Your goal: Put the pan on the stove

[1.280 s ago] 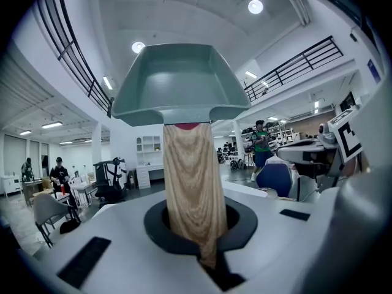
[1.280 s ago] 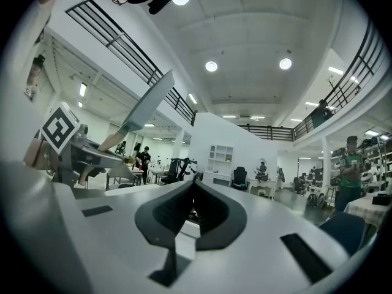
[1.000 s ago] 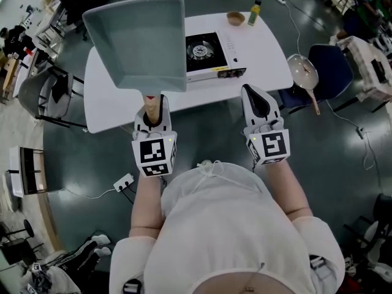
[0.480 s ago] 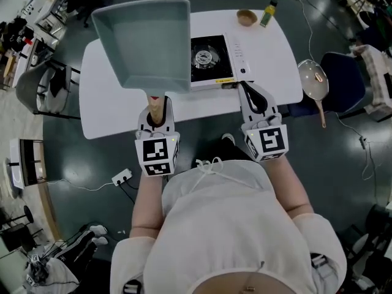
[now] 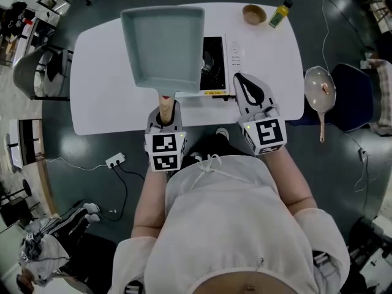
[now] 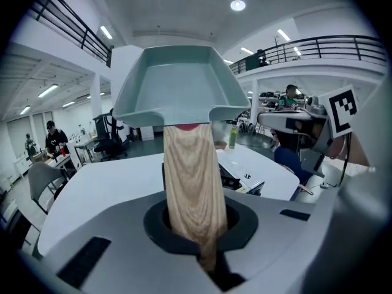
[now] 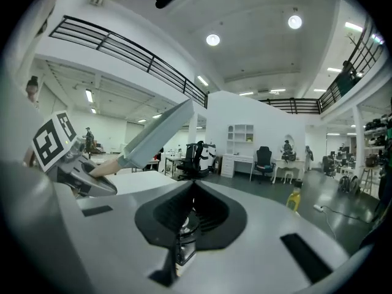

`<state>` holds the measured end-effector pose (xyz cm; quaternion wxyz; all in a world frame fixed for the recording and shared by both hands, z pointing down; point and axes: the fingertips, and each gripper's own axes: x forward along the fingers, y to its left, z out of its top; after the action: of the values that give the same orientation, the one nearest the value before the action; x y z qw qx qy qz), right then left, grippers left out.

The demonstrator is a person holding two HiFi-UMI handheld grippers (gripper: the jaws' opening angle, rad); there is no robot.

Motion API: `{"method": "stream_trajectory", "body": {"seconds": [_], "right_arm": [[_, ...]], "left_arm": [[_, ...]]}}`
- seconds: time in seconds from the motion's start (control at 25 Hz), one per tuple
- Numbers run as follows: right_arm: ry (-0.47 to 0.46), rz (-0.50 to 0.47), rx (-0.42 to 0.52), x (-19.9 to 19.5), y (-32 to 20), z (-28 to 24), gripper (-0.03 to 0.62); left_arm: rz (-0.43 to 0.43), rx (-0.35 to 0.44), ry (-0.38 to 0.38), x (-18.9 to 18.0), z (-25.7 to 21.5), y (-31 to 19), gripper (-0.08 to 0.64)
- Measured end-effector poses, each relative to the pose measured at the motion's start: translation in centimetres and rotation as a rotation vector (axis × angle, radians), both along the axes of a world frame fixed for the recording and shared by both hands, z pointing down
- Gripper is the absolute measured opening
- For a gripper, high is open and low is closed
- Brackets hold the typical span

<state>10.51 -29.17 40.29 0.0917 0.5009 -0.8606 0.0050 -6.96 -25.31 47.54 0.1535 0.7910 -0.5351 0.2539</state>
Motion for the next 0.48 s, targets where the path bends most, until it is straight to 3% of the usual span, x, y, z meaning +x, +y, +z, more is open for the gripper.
{"method": "stream_trajectory", "body": {"seconds": [0.48], "right_arm": [[-0.028,-0.067,-0.133,3.7,-5.8,6.2,0.005]], "left_arm": [[-0.092,-0.261,-0.012,4.1,8.3,-1.2,0.023]]}}
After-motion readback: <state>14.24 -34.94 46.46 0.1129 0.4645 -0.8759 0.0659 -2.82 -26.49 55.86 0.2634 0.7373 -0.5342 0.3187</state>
